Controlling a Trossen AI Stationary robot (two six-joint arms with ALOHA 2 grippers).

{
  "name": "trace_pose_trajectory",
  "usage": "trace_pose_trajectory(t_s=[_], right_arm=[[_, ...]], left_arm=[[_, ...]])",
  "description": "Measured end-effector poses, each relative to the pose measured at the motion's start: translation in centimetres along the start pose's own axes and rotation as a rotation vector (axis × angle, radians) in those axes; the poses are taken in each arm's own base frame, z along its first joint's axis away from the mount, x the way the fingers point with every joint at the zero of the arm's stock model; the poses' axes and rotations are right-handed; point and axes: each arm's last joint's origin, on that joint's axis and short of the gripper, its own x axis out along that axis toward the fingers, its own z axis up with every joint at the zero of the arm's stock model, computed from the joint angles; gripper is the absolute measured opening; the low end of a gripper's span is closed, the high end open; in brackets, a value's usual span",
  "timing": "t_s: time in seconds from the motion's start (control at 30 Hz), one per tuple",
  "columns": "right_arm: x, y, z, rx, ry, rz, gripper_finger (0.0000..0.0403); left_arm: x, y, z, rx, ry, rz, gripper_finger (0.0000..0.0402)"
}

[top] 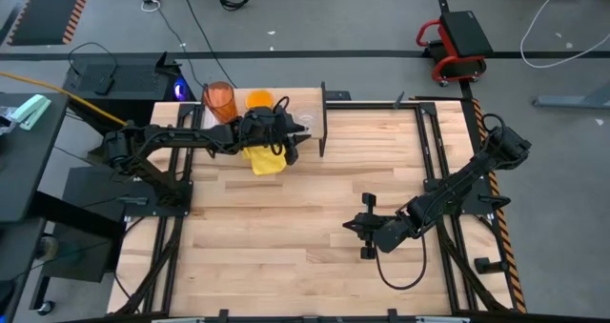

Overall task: Stack small to large cups/mugs on shelf
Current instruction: Put the transparent mug on the shelf

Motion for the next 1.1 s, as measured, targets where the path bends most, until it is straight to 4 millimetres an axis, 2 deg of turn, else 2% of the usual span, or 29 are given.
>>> trace_pose_trajectory(t_s=[0.33, 0.8, 1.1], right_arm=[[0.0, 0.0, 0.0, 0.001, 0.0, 0.0, 0.0005], [0.0, 0.0, 0.0, 0.008, 0.0, 0.0, 0.0005], [0.0, 0.0, 0.0, 0.008, 0.0, 0.0, 0.0005]], left_arm=[[0.0, -1.0, 0.0, 0.01, -0.001, 0.0, 0.015], [-0.1, -1.5, 0.0, 0.01, -0.002, 0.07, 0.0155], [-0.2, -2.5, 0.0, 0.028, -0.004, 0.181, 0.015]])
